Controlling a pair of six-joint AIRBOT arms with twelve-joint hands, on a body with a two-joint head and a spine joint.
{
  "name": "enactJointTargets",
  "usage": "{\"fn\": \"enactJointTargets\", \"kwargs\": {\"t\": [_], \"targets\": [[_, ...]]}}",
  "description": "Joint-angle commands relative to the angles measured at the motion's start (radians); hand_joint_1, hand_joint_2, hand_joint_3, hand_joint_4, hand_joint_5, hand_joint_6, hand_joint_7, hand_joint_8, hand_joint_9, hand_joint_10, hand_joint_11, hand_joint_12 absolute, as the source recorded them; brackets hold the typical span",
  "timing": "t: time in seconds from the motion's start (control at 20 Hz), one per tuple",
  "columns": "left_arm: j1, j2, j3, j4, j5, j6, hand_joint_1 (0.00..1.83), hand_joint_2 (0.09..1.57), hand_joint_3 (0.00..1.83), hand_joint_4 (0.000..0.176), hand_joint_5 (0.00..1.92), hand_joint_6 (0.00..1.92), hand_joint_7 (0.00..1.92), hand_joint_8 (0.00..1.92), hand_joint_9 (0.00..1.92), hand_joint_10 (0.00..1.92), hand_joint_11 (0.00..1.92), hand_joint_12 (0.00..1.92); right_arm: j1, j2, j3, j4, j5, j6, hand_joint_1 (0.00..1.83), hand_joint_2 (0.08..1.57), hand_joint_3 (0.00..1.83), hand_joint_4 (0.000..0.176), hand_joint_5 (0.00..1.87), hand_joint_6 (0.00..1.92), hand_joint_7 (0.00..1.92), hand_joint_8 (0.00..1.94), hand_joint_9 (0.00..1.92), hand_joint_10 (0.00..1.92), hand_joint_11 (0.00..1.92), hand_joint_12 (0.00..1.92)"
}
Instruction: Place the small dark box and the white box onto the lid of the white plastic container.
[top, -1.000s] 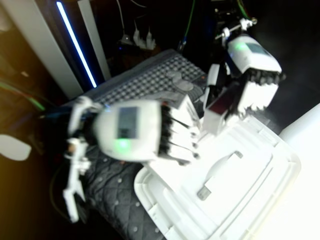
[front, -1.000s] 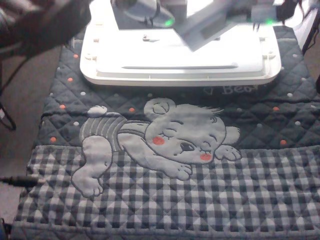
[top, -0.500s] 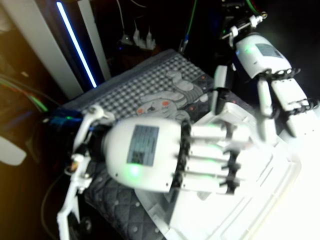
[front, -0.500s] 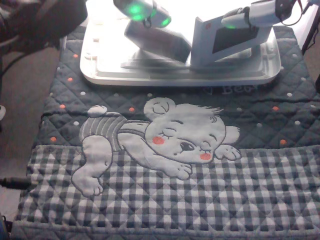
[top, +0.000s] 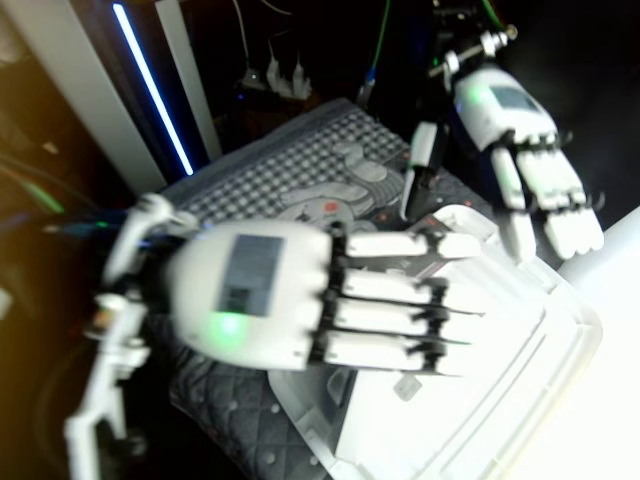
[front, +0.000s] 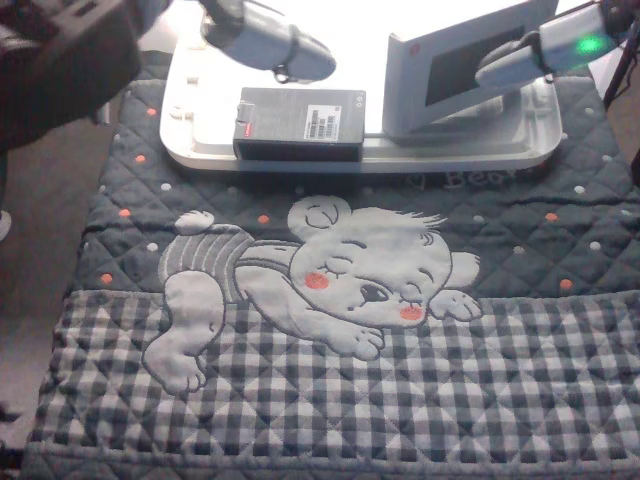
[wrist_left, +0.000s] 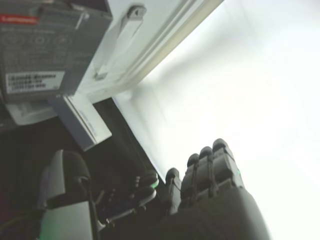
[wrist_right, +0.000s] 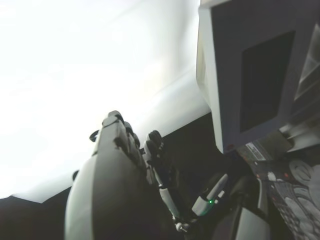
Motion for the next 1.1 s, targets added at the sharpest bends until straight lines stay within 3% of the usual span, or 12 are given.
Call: {"fn": "enactJointTargets", "kwargs": {"t": [0.0,0.05,0.1,0.15,0.2,0.25,0.55,0.6,0.7,0.75,0.85,1.05], "targets": [[-0.003,0.030,-0.019,0.004,-0.175,0.001,0.86,0.87,0.00,0.176,0.00,0.00,0.00,0.00,0.00,0.00,0.00,0.00,0.009,0.027,-0.013,0.030,0.136,0.000,0.77,0.71,0.00,0.176,0.00,0.00,0.00,0.00,0.00,0.00,0.00,0.00],[0.003,0.053,-0.049,0.012,-0.201,0.001,1.02,1.04,0.02,0.176,0.00,0.00,0.00,0.00,0.00,0.00,0.00,0.00,0.009,0.046,-0.034,0.029,0.154,0.000,0.73,0.70,0.00,0.176,0.00,0.00,0.00,0.00,0.00,0.00,0.00,0.00],[0.012,0.076,-0.079,0.023,-0.236,0.001,0.99,1.02,0.00,0.176,0.00,0.00,0.00,0.00,0.00,0.00,0.00,0.00,0.009,0.067,-0.058,0.026,0.180,0.000,0.75,0.70,0.00,0.176,0.00,0.00,0.00,0.00,0.00,0.00,0.00,0.00],[0.023,0.098,-0.110,0.033,-0.274,0.001,0.90,0.93,0.00,0.111,0.01,0.00,0.00,0.00,0.02,0.00,0.07,0.05,0.009,0.089,-0.084,0.022,0.209,0.000,0.75,0.71,0.00,0.176,0.00,0.00,0.00,0.00,0.00,0.00,0.00,0.00],[0.031,0.115,-0.133,0.041,-0.303,0.001,0.84,0.96,0.01,0.163,0.00,0.00,0.00,0.00,0.00,0.00,0.01,0.01,0.008,0.107,-0.105,0.018,0.228,0.000,0.75,0.71,0.00,0.176,0.00,0.00,0.00,0.00,0.00,0.00,0.00,0.00],[0.044,0.137,-0.163,0.046,-0.339,0.001,0.98,0.85,0.00,0.173,0.00,0.00,0.00,0.00,0.00,0.00,0.00,0.00,0.008,0.124,-0.129,0.011,0.248,0.000,0.71,0.72,0.00,0.176,0.00,0.00,0.00,0.00,0.00,0.00,0.00,0.00],[0.123,0.217,-0.254,0.045,-0.497,0.001,1.06,0.74,0.00,0.176,0.00,0.00,0.00,0.00,0.00,0.00,0.04,0.02,-0.091,0.153,-0.177,0.034,0.397,-0.001,0.73,0.72,0.00,0.176,0.00,0.00,0.00,0.00,0.00,0.00,0.00,0.00],[0.140,0.229,-0.269,0.045,-0.527,0.001,0.99,0.79,0.00,0.145,0.00,0.00,0.00,0.00,0.00,0.00,0.02,0.01,-0.117,0.152,-0.178,0.051,0.419,-0.001,0.71,0.72,0.00,0.176,0.00,0.00,0.00,0.00,0.00,0.00,0.00,0.00],[0.168,0.251,-0.300,0.045,-0.572,0.001,0.92,0.76,0.00,0.154,0.00,0.00,0.00,0.00,0.00,0.00,0.04,0.02,-0.153,0.152,-0.185,0.076,0.458,-0.001,0.75,0.72,0.00,0.176,0.00,0.00,0.00,0.00,0.00,0.00,0.00,0.00],[0.182,0.258,-0.312,0.046,-0.590,0.001,0.93,0.74,0.00,0.119,0.00,0.00,0.00,0.00,0.03,0.01,0.10,0.04,-0.168,0.152,-0.189,0.083,0.476,-0.001,0.76,0.72,0.00,0.176,0.00,0.00,0.00,0.00,0.00,0.00,0.00,0.00],[0.205,0.262,-0.327,0.052,-0.626,0.001,0.83,0.76,0.00,0.167,0.00,0.00,0.00,0.00,0.00,0.00,0.12,0.05,-0.223,0.150,-0.196,0.105,0.531,0.000,0.72,0.73,0.01,0.166,0.00,0.00,0.00,0.00,0.00,0.00,0.00,0.00],[0.233,0.264,-0.342,0.052,-0.643,0.001,0.82,0.75,0.00,0.176,0.00,0.00,0.00,0.00,0.00,0.00,0.13,0.06,-0.304,0.128,-0.200,0.157,0.607,0.000,0.76,0.78,0.02,0.174,0.00,0.00,0.00,0.00,0.00,0.00,0.00,0.00]]}}
